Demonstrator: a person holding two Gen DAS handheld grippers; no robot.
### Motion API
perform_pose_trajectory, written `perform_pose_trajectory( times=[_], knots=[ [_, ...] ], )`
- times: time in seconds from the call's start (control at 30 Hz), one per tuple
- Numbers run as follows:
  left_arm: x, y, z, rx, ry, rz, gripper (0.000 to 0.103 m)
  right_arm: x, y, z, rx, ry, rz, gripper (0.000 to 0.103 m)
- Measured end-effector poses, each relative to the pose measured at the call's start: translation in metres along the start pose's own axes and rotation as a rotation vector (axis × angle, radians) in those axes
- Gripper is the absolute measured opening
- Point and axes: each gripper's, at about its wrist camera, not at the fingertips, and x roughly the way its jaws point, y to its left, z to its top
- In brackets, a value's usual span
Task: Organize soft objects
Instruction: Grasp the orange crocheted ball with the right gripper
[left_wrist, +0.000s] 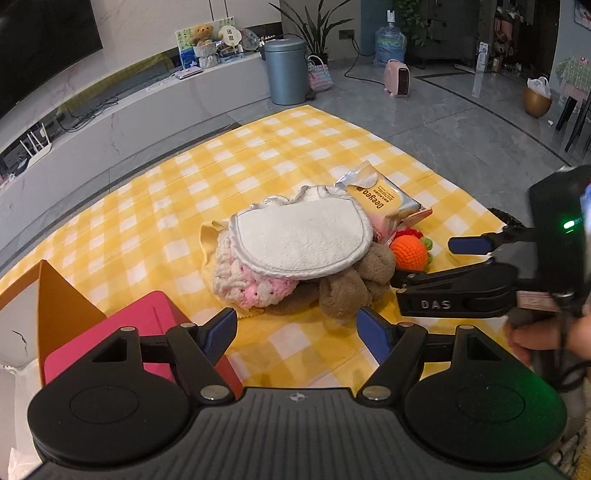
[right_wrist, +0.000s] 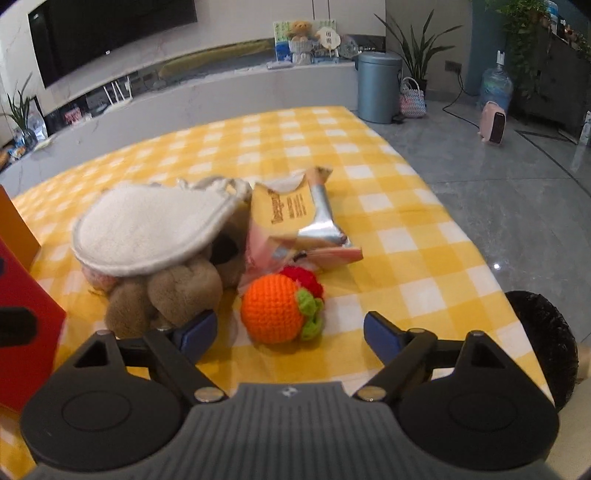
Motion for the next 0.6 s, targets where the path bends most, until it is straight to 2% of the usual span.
perform_pose_trajectory(
  times=[0.07,0.13,0.17,0.23,0.4,0.5,0.6],
  knots=[
    [-0.003,0.003,0.001,0.001,0.008,0.007,0.087,0.003,0.003,-0.002,-0.036,-0.016,-0.006,0.079],
    [-0.007,0.007,0.001,0.007,0.010,0.020,0.086,0.006,0.004,-0.004,-0.058,-0.007,0.030,0.061],
    [-0.010,0.009,0.000,0.018,0.007,0.019,0.085,0.008,0.004,-0.003,-0.059,0.005,0.051,0.057],
    [-0.017,0.011,-0.001,0.045,-0.005,0.009,0.085,0.008,0.007,-0.002,-0.079,-0.007,0.033,0.047],
    [-0.029,0.012,-0.004,0.057,-0.047,0.012,0.085,-0.001,0.011,0.004,-0.092,0.082,0.045,0.046],
    [-0.029,0.014,-0.005,0.018,-0.047,-0.019,0.085,-0.025,0.034,0.002,-0.271,0.124,0.028,0.046],
    [-0.027,0.015,-0.006,-0.015,-0.043,-0.053,0.085,-0.050,0.047,-0.005,-0.310,0.107,0.091,0.046]
  ],
)
